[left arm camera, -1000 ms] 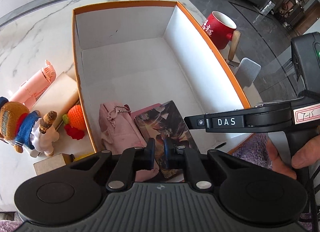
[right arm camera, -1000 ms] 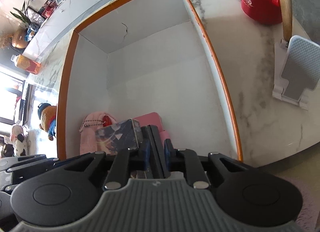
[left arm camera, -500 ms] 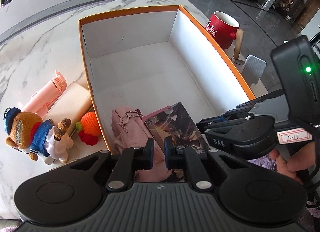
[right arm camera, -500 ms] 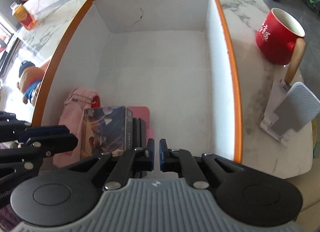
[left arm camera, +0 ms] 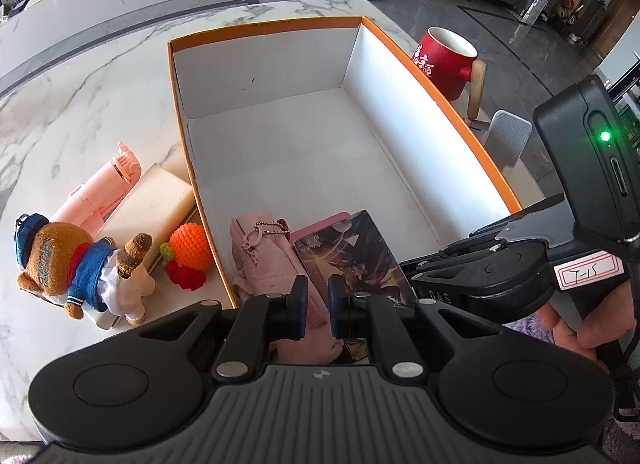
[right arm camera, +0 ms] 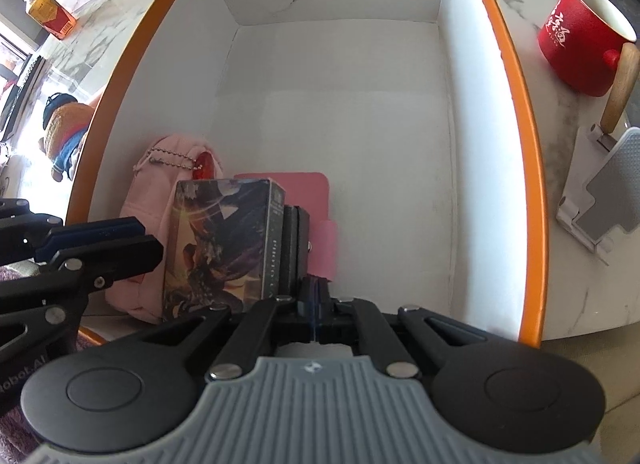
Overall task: Organize objects
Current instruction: 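Lay the PHOTO CARD box flat in the box and open left gripper, then grasp the brown cork square with right gripper while left moves to the pile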
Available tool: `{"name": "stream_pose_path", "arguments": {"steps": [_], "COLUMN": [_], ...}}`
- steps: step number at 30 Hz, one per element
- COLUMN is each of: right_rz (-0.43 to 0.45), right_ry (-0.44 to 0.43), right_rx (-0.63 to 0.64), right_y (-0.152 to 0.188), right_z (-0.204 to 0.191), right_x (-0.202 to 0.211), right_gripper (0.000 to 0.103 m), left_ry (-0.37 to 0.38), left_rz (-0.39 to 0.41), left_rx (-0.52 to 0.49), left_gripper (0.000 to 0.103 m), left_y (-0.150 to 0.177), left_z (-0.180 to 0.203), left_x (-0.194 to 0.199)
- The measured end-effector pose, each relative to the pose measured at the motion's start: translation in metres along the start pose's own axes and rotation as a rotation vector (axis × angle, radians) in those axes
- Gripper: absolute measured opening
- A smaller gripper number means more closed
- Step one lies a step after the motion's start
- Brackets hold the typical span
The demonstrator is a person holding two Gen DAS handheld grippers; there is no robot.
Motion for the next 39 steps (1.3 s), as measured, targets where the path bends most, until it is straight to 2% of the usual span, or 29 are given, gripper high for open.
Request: {"name": "stream_pose_path", "arguments": {"steps": [4, 7, 10, 14, 18, 21, 23, 26, 27, 29, 31, 36, 39], "right_rz": [0.038, 0.098, 0.201, 0.302, 0.320, 0.313, 0.295, 0.247, 0.228, 0.200, 0.163, 0.097, 0.075], "right_ry": [0.010, 0.009, -0.013, -0.116, -0.245, -0.279, -0.289, -0.281, -0.264, -0.229, -0.186, -0.090, -0.054], "right_rx": [0.000, 0.015, 0.046, 0.080, 0.109, 0.174, 0.211, 0.251, 0.257, 0.266, 0.263, 0.251, 0.240], "right_y": [0.000, -0.002, -0.007, -0.013, -0.014, -0.011, -0.006, 0.000, 0.001, 0.002, 0.003, 0.003, 0.002], "right_z": [-0.002, -0.007, -0.020, -0.050, -0.088, -0.121, -0.144, -0.173, -0.181, -0.194, -0.200, -0.209, -0.213], "right_x": [0.013, 0.030, 0.053, 0.077, 0.090, 0.087, 0.080, 0.063, 0.054, 0.040, 0.024, -0.006, -0.020], "right_gripper": [0.004, 0.005, 0.006, 0.027, 0.028, 0.030, 0.041, 0.045, 0.047, 0.056, 0.056, 0.058, 0.064], "left_ry": [0.056, 0.056, 0.017, -0.088, -0.150, -0.170, -0.190, -0.218, -0.222, -0.241, -0.253, -0.259, -0.254], "left_rz": [0.049, 0.106, 0.161, 0.211, 0.218, 0.207, 0.197, 0.175, 0.169, 0.159, 0.152, 0.129, 0.126], "left_rx": [0.057, 0.090, 0.110, 0.141, 0.191, 0.232, 0.250, 0.252, 0.248, 0.240, 0.230, 0.233, 0.222], "left_gripper": [0.012, 0.012, 0.012, 0.012, 0.018, 0.021, 0.023, 0.026, 0.028, 0.029, 0.033, 0.034, 0.035], "left_y": [-0.002, -0.002, -0.001, 0.005, 0.021, 0.036, 0.046, 0.059, 0.062, 0.068, 0.072, 0.077, 0.078], "left_z": [-0.007, -0.017, -0.034, -0.069, -0.100, -0.117, -0.128, -0.140, -0.142, -0.148, -0.154, -0.169, -0.174], "left_x": [0.020, 0.045, 0.072, 0.104, 0.118, 0.120, 0.119, 0.117, 0.116, 0.114, 0.112, 0.103, 0.100]}}
Point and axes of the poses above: each gripper's, at about its wrist camera, not at the fingertips, and x roughly against the way its jaws point, z to its right, y to its underside, the point moved 3 cm from there along -x, roughly the way its jaws point, and after that the axes turned 11 degrees about z, right-handed, at the moved point
